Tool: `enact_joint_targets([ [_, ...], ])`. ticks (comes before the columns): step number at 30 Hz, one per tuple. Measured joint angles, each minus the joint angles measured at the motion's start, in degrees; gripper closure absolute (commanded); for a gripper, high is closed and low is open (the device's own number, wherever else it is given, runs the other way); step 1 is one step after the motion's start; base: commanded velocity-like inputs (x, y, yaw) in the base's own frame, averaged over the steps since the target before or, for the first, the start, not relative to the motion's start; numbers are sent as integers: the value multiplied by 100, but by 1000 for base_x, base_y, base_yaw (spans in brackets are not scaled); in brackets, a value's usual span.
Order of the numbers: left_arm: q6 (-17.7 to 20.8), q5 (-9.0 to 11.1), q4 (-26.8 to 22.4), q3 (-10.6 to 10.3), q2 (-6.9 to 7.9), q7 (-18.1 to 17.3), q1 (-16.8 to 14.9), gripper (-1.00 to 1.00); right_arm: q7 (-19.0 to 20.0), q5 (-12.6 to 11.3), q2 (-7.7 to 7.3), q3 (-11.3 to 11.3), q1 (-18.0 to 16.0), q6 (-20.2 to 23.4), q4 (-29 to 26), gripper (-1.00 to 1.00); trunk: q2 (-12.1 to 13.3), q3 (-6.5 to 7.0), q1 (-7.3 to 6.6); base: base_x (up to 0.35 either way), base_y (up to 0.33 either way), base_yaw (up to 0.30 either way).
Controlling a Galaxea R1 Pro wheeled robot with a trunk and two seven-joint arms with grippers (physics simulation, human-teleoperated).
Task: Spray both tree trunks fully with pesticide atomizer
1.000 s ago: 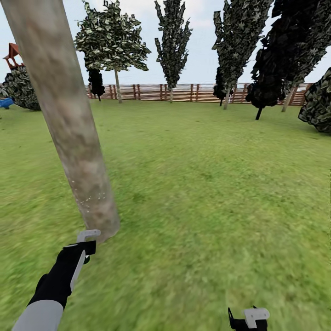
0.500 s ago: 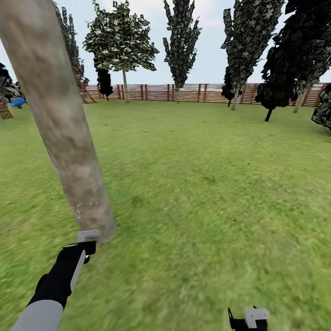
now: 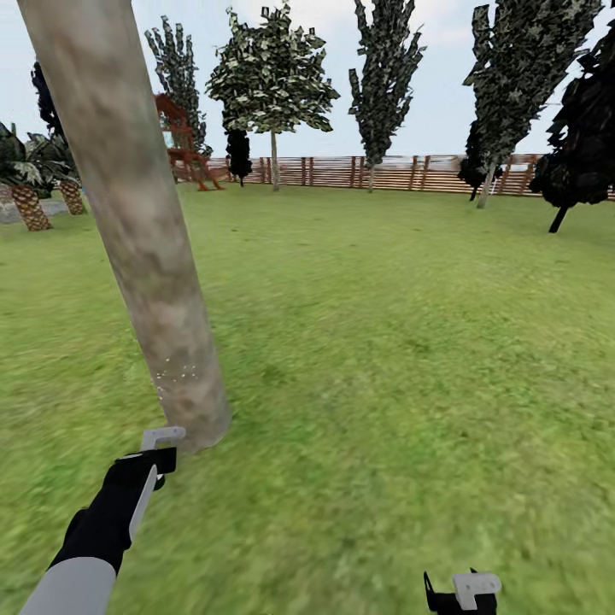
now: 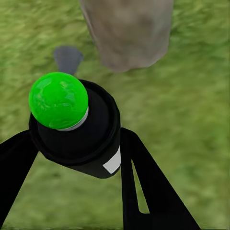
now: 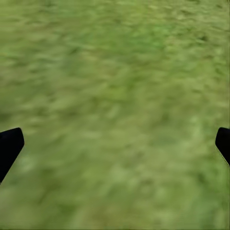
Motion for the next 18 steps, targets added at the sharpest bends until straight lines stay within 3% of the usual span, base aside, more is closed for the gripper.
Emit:
enact_joint_targets([
  [3,-2,1,1,0,-4,0,-1,100,0,0,0,0,0,1,-2,-100,0,0,0,56,-254,143],
  [12,6,2,1,-3,-5,1,-1,100,1,0,0,-1,0,-1,-3,-100,0,0,-3,257,-177,19],
  [18,10,18,-1,-4,-16,0,-1,100,1,0,0,-1,0,-1,-1,-100,0,0,0,107,-85,233],
])
